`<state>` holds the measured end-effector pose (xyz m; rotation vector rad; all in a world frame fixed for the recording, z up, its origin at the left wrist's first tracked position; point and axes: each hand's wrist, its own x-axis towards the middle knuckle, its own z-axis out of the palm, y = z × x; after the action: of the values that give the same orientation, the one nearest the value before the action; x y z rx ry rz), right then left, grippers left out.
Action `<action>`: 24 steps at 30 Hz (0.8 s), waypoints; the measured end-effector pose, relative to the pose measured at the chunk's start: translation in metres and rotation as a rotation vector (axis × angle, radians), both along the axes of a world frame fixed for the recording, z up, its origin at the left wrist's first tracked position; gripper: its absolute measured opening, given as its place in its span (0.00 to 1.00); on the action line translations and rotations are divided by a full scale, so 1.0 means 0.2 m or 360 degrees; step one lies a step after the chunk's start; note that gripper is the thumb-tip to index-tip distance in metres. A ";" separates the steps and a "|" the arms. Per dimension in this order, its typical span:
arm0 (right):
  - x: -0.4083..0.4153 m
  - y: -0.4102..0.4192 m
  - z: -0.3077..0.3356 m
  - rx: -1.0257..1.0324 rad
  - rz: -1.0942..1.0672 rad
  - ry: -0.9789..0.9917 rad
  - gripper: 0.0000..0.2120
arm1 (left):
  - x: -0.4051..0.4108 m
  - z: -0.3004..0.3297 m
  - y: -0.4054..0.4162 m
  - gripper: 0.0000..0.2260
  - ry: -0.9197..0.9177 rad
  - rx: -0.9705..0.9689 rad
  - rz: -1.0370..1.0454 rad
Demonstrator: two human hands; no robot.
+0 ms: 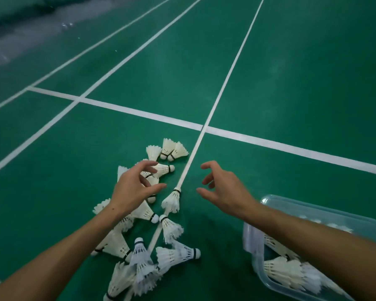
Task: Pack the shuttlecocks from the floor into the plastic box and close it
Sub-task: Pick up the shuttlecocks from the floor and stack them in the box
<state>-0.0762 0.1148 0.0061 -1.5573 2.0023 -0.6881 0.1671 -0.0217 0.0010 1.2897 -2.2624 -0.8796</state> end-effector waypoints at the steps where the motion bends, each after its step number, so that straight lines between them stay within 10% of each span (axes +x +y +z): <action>1: 0.04 -0.04 -0.04 0.0024 0.0016 -0.0002 0.28 | 0.05 -0.03 -0.03 0.28 -0.0087 -0.0032 0.0008; 11: 0.42 -0.31 -0.33 0.0249 0.0093 0.0123 0.39 | 0.00 -0.23 -0.26 0.30 -0.0506 -0.0219 -0.0162; 24: 0.23 -0.23 -0.30 0.0093 -0.0123 0.0037 0.24 | -0.17 -0.38 -0.31 0.31 -0.0637 -0.0158 0.0069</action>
<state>-0.0293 0.0679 -0.0541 -1.4673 2.0904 -0.6379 0.1339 -0.0846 -0.0742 1.5754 -2.5254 -0.5202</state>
